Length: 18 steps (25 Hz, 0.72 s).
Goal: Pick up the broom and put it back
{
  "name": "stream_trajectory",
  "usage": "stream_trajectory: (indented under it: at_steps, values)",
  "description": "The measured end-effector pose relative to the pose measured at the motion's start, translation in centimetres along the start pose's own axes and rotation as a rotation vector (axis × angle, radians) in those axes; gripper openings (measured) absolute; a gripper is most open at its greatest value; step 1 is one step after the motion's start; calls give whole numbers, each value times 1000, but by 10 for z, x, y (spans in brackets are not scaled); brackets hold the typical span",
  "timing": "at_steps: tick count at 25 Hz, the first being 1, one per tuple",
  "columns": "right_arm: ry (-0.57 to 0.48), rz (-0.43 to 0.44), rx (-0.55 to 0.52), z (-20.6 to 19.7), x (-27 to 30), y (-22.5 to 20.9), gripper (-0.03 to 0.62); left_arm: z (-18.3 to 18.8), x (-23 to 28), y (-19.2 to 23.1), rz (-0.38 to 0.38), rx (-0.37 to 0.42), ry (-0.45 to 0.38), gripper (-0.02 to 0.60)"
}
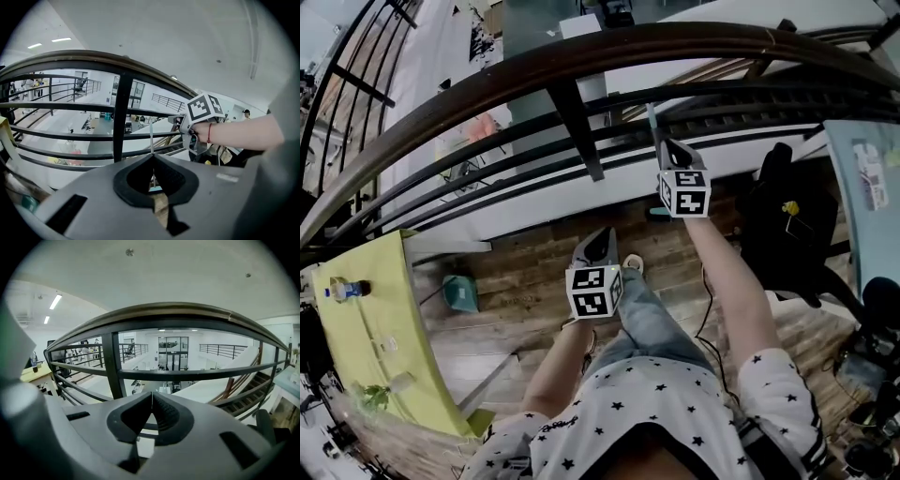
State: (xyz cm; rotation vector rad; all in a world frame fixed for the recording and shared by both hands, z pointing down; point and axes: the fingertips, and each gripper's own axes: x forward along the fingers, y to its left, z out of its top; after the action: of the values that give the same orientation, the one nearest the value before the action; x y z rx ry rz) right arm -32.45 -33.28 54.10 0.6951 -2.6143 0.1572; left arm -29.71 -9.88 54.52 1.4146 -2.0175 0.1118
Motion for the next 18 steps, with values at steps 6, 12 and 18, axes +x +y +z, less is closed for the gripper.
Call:
stream_trajectory:
  at_steps: [6,12,18]
  values:
    - [-18,36,-48,13,-40,25,-6,4,-22,-7,-10,16,-22,11]
    - [-63,94,-28,24,-98,38,-6,1,-47,-30,2,31,-57,11]
    - [-75,129,-23,21,-153,56,-6,-11,-74,-46,11,35,-71,11]
